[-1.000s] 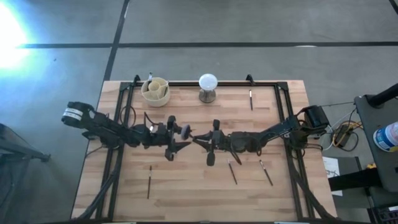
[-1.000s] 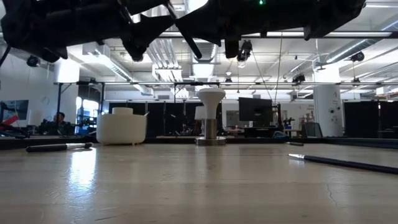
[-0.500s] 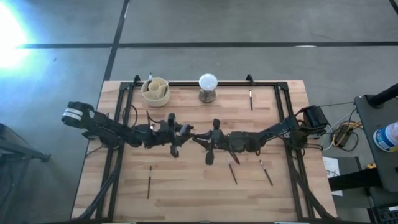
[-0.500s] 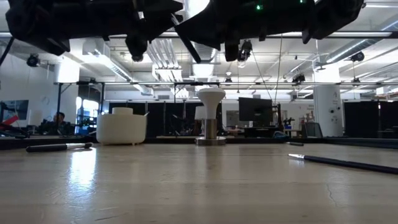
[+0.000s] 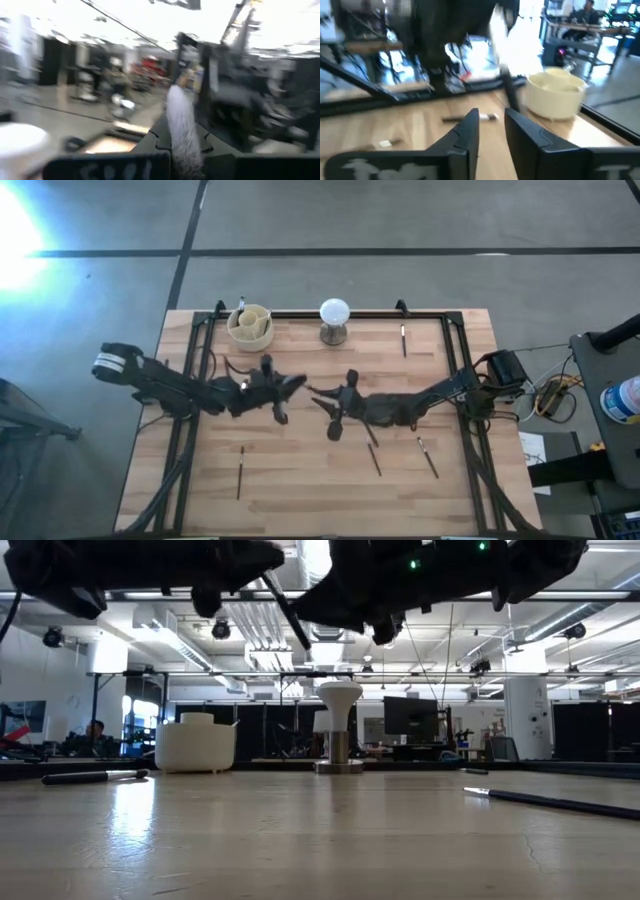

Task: Put items in baskets/containers
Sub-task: Put the highlighter brush into the organizer

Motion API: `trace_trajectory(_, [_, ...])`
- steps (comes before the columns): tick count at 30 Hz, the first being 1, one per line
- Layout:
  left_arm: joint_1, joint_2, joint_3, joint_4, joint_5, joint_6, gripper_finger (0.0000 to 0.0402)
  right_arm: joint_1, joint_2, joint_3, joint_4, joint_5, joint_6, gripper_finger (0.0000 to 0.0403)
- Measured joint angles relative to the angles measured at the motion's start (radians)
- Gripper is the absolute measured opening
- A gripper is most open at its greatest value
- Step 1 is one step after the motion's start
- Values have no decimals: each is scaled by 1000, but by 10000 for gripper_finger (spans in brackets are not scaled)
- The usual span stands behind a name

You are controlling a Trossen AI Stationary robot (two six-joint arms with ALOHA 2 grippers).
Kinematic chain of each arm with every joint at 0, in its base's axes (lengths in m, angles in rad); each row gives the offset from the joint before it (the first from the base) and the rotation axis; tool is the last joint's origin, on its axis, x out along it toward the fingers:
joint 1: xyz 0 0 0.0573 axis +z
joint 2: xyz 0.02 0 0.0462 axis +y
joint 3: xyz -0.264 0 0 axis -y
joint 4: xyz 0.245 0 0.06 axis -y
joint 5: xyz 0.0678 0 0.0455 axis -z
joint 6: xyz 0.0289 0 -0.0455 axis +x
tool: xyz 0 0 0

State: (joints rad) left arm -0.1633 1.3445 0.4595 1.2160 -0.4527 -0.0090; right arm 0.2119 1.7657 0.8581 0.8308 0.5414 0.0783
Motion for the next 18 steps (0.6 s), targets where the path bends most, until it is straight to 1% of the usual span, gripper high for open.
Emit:
trace_trajectory(4, [28,-93,2,-88,-89,98,8,0,-4,0,-98,55,-5,111])
trace_trajectory(7, [89,-173,24,-210,-135,122,7,0,-7,-1,-158,100,0,111])
trace_trajectory(11, [228,-232,68,-433,-144,100,7,0,-7,-1,-221,114,30,85])
trace_trajectory(15, [408,-235,119,-570,-144,67,7,8,-8,-1,-254,116,49,45])
trace_trajectory(18, [558,-212,170,-680,-91,35,7,20,-9,-1,-253,116,39,17])
